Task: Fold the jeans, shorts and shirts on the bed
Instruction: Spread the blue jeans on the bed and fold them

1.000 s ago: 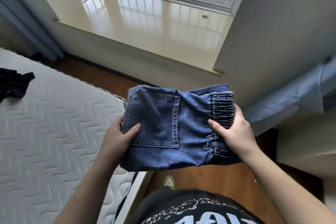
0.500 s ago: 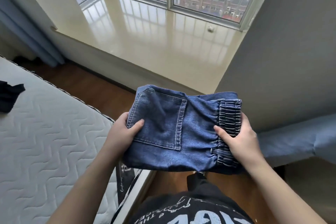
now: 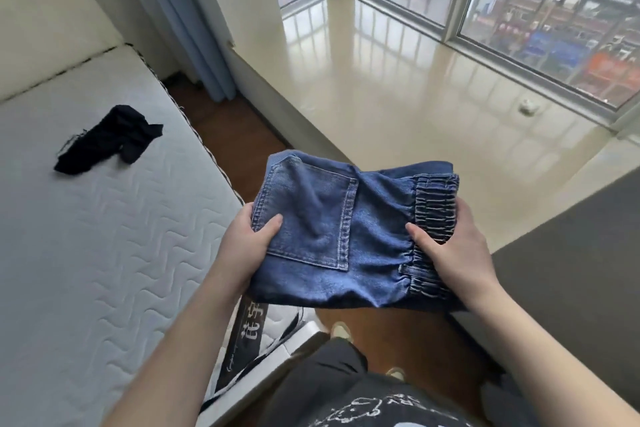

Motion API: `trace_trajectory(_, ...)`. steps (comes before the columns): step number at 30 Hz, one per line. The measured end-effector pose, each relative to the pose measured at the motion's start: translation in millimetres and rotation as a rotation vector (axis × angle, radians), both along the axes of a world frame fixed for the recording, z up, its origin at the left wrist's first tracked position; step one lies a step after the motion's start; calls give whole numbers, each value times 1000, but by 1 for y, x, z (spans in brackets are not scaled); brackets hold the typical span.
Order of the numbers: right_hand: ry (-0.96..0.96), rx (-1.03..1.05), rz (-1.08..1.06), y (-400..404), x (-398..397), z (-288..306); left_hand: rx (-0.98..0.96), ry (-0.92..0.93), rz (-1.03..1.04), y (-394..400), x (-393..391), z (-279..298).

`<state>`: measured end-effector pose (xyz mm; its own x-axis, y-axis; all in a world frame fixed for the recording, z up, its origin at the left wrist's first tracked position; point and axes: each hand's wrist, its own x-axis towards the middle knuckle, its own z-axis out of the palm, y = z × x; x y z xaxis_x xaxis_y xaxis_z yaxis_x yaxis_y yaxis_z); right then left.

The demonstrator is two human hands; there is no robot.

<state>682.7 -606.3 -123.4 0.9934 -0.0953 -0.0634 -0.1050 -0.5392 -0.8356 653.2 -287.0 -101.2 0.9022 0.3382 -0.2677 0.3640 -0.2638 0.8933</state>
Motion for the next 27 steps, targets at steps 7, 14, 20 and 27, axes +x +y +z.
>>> trace_trajectory(7, 42, 13, 188, 54, 84, -11, -53, 14, 183, 50, 29, -20)
trace_trajectory(14, 94, -22, 307, 127, 164, -20, -77, 13, 316, 108, 71, -41)
trace_trajectory(20, 97, -21, 369, 177, 220, -17, -37, -27, 375, 150, 107, -38)
trace_trajectory(27, 94, -2, 500, 217, 288, -25, -48, -12, 493, 173, 142, -50)
